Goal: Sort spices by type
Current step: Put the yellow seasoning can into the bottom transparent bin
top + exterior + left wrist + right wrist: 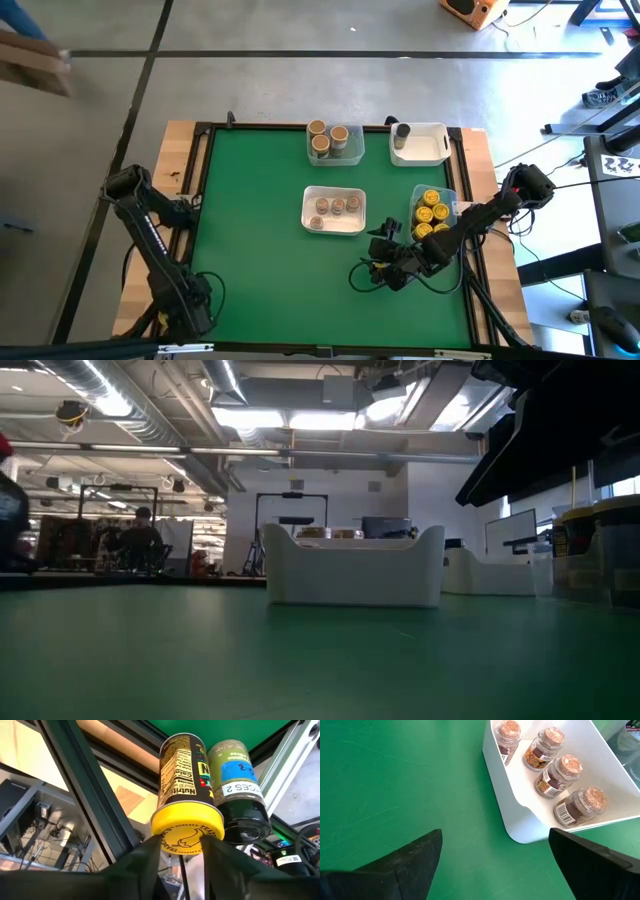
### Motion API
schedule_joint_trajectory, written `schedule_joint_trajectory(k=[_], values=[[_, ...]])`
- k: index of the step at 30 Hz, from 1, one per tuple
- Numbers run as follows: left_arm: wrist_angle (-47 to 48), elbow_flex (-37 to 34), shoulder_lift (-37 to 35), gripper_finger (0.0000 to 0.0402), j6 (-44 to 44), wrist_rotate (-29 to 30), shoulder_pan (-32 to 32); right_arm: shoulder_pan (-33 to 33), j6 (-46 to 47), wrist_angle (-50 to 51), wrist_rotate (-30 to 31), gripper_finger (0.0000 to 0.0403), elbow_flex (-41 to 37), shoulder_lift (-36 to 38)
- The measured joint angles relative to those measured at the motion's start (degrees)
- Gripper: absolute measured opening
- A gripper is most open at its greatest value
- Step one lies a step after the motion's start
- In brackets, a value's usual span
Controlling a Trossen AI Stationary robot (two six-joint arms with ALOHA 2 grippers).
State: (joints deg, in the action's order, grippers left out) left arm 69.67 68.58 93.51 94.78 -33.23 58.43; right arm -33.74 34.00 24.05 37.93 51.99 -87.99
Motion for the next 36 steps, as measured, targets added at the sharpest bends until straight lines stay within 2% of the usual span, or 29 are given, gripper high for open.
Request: schedule_joint_trajectory(k=[4,7,10,13,20,26,30,36], values=[[0.28,-0.01,0.00,0.0178,-0.59,0.47,-0.74,0.00,0.00,0.00,0.00,0.0364,0.00,0.00],[-1.82,-0.03,0.01,0.0185,-0.90,4.65,-0.95,0.00,0.00,0.00,0.00,0.0364,0.00,0.00],[-4.57,-0.21,0.33,0.0186,-0.61,11.56,-0.93,0.00,0.00,0.00,0.00,0.0364,0.00,0.00],[-5.16,-0.53,0.52,0.0186,0.04,15.81,-1.04,0.00,0.00,0.02,-0.02,0.0364,0.00,0.00],[-4.20,-1.12,0.46,0.0185,-1.64,17.40,-2.18,0.00,0.00,-0.02,-0.04,0.0364,0.00,0.01],[-2.87,-1.49,0.49,0.0185,-5.18,24.76,-3.36,0.00,0.00,-0.01,-0.02,0.0364,0.00,0.02],[-3.35,-1.49,0.50,0.0185,-9.50,24.86,-5.34,0.00,0.00,0.00,-0.02,0.0364,0.00,0.02],[-2.75,-1.38,0.50,0.0184,-14.88,19.99,-7.16,0.00,0.01,0.00,-1.00,0.0364,0.00,0.02]])
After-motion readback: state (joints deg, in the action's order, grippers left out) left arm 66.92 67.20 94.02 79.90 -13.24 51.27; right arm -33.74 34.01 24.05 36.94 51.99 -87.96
